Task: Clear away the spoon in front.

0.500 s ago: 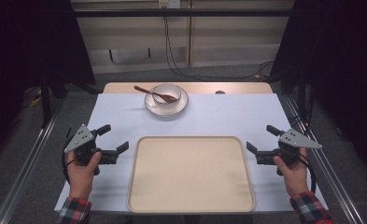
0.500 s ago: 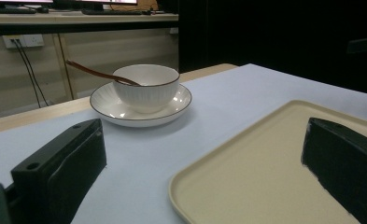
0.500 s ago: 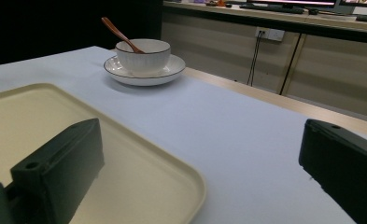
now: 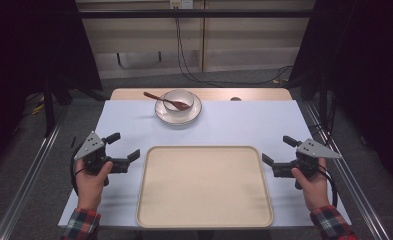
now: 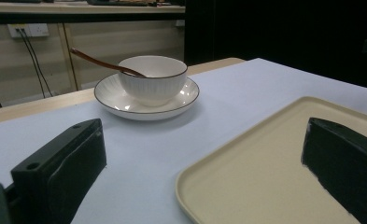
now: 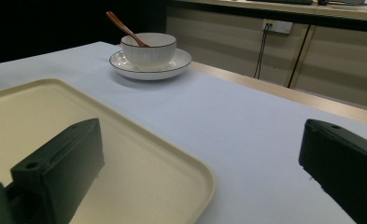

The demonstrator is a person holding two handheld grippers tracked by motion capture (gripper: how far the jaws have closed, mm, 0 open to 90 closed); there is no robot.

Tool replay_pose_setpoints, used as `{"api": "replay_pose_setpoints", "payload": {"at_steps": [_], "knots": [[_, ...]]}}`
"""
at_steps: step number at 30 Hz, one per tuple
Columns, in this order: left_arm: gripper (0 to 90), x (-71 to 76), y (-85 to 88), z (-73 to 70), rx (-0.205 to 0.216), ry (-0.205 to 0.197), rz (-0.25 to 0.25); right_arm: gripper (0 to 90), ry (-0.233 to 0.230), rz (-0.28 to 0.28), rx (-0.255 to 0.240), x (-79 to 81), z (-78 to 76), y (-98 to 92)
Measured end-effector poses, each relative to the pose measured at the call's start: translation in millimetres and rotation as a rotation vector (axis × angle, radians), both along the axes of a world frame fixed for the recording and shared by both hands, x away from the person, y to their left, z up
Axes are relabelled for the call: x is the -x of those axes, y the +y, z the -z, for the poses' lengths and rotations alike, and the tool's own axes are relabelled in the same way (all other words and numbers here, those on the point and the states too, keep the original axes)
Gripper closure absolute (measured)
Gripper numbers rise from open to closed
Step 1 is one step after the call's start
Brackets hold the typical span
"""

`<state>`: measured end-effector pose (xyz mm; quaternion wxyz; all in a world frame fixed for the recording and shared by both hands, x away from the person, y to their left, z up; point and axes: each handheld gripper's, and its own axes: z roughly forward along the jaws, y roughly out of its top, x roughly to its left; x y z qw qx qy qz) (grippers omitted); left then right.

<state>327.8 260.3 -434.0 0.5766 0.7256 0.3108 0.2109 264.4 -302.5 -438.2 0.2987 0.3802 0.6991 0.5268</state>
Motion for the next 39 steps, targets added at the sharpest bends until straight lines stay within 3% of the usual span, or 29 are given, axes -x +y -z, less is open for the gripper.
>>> {"api": "replay_pose_setpoints", "payload": {"at_steps": [3,8,12,15,17,20,24,25,39], "knots": [[0.0,-1.5,-1.5,0.5,0.032,0.004,-0.002,0.0,-0.007,-0.007,-0.003,0.3,-0.9,1.5],[0.0,-10.9,-1.9,-2.2,0.012,0.003,-0.019,0.0,0.002,-0.002,0.002,1.4,0.3,0.4],[0.0,-18.6,-1.9,-1.7,0.076,0.017,-0.055,0.0,-0.008,-0.012,0.012,3.6,-1.1,2.3],[0.0,-21.6,0.9,-1.7,0.043,0.018,-0.059,0.0,-0.008,-0.02,0.018,3.2,-0.9,3.1],[0.0,-24.7,1.1,-1.1,0.058,0.024,-0.071,0.0,-0.005,-0.022,0.012,1.7,0.2,4.1],[0.0,-31.4,3.4,-0.6,0.041,0.033,-0.095,0.0,-0.004,-0.021,0.011,-0.1,1.1,4.4],[0.0,-39.8,2.9,2.3,0.061,0.041,-0.123,0.0,-0.005,-0.021,0.009,0.1,0.4,4.9],[0.0,-41.4,2.6,2.4,0.049,0.04,-0.135,0.0,-0.004,-0.023,0.002,0.2,0.3,4.9],[0.0,-70.4,-15.7,4.6,0.078,0.054,-0.137,0.0,-0.005,-0.04,-0.003,2.2,-1.7,3.1]]}}
